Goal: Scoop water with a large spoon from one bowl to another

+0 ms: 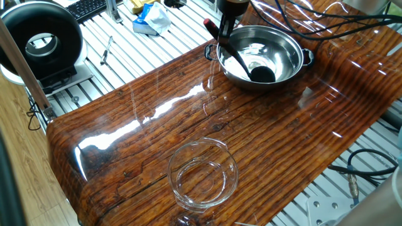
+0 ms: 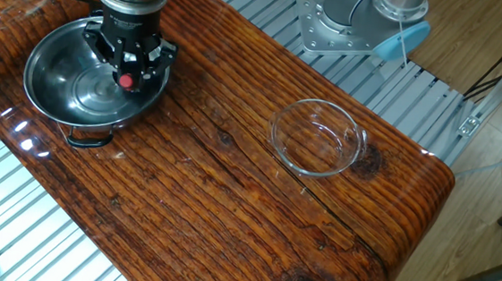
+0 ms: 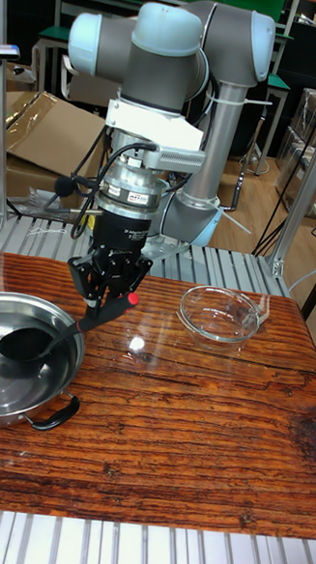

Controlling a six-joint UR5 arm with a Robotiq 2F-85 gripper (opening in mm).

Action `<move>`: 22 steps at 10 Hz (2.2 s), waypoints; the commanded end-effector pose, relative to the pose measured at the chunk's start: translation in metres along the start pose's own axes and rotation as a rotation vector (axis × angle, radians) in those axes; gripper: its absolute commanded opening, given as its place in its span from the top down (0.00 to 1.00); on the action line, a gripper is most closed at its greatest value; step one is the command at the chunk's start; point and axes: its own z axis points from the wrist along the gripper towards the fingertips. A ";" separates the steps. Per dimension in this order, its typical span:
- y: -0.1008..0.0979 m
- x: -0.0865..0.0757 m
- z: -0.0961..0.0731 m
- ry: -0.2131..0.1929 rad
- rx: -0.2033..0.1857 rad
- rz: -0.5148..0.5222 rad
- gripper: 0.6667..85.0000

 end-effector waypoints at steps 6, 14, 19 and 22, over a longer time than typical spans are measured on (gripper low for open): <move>-0.006 -0.011 -0.001 -0.044 0.019 0.022 1.00; -0.003 -0.020 -0.002 -0.077 0.010 0.016 1.00; -0.002 -0.027 -0.002 -0.104 0.005 0.022 1.00; -0.004 -0.028 -0.003 -0.109 0.012 0.019 1.00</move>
